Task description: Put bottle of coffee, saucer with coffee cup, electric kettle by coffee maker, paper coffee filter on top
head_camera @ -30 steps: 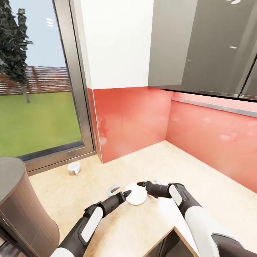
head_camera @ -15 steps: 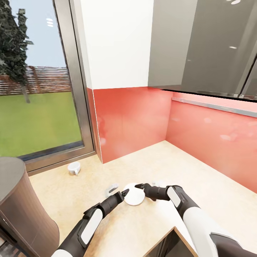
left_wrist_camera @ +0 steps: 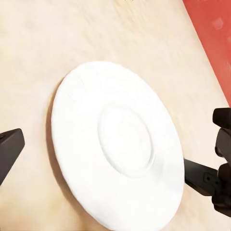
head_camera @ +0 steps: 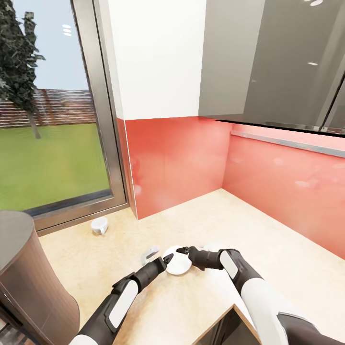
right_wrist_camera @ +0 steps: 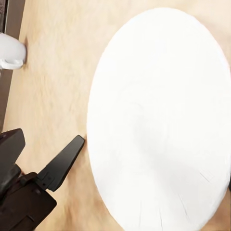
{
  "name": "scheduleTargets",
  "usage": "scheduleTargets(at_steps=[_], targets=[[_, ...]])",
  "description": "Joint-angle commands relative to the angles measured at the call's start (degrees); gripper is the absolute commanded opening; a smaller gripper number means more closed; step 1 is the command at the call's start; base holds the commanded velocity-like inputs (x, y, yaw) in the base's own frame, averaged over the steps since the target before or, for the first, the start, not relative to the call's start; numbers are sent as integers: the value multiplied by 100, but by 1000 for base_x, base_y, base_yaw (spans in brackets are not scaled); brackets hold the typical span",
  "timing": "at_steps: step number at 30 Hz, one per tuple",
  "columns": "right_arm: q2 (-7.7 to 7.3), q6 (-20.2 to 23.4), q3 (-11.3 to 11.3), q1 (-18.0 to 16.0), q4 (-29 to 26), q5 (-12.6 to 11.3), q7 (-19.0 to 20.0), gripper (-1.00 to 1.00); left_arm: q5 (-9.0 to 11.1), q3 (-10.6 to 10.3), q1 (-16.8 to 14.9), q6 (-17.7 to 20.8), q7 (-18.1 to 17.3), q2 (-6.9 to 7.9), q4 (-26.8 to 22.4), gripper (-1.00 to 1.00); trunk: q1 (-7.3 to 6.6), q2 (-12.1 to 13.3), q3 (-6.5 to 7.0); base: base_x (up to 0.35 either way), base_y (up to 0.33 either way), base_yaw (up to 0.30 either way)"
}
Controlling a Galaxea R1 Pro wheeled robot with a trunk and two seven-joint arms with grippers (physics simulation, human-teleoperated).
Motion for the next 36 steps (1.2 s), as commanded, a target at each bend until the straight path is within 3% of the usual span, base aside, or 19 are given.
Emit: scheduleTargets(at_steps=[1,7,14,36], targets=[[11,37,-22,-2,-1,66,-10,100,44,2,-5,28,-1,-2,-3,100,4,-12,-15,0,0,0],[19,39,-22,-2,-2,66,-10,100,38,-14,3,24,4,-5,34,100,4,-12,-15,0,0,0],[20,37,-20,-2,-5,66,-10,100,59,-18,-4,14,-56,2,436,100,4,-12,-15,0,0,0],[171,37,-19,-2,8,66,-10,100,46,-43,-5,36,-57,-5,489,100,4,-12,-15,0,0,0]])
